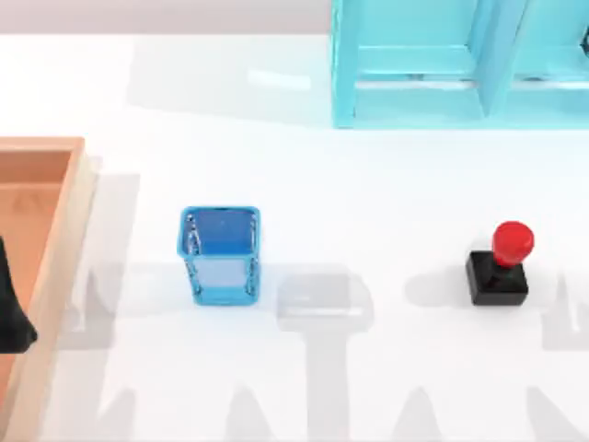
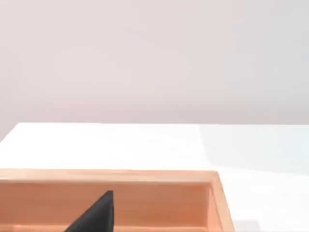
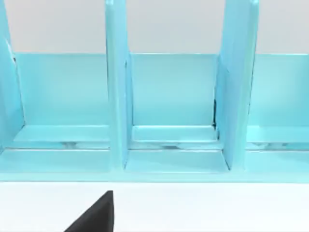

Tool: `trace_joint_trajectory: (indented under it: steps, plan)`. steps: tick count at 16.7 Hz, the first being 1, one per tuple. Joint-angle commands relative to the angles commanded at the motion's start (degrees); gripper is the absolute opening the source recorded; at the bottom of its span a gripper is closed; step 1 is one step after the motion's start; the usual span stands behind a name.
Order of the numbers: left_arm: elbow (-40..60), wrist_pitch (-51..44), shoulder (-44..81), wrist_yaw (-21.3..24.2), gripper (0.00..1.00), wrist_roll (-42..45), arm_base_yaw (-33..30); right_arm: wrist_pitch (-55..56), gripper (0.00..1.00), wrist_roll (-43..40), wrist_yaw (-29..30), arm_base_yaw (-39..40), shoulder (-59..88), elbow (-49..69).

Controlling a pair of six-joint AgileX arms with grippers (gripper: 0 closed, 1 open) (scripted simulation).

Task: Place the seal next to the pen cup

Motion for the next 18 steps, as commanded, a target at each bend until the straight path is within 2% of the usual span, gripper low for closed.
trace_joint_trajectory:
  steps: [4,7,18]
  plan:
    - [0.0,0.0,0.0,0.0,1.0,0.0,0.0,-1.29,1.0,0.31,-0.03,0.35,1.7,1.52]
    - [0.0,0.0,0.0,0.0,1.0,0.0,0.0,-6.24,1.0,1.6,0.01,1.57,8.63,7.68]
    - [0.0,0.0,0.0,0.0,1.0,0.0,0.0,-41.48,1.0,10.8,0.0,10.32,59.21,51.38]
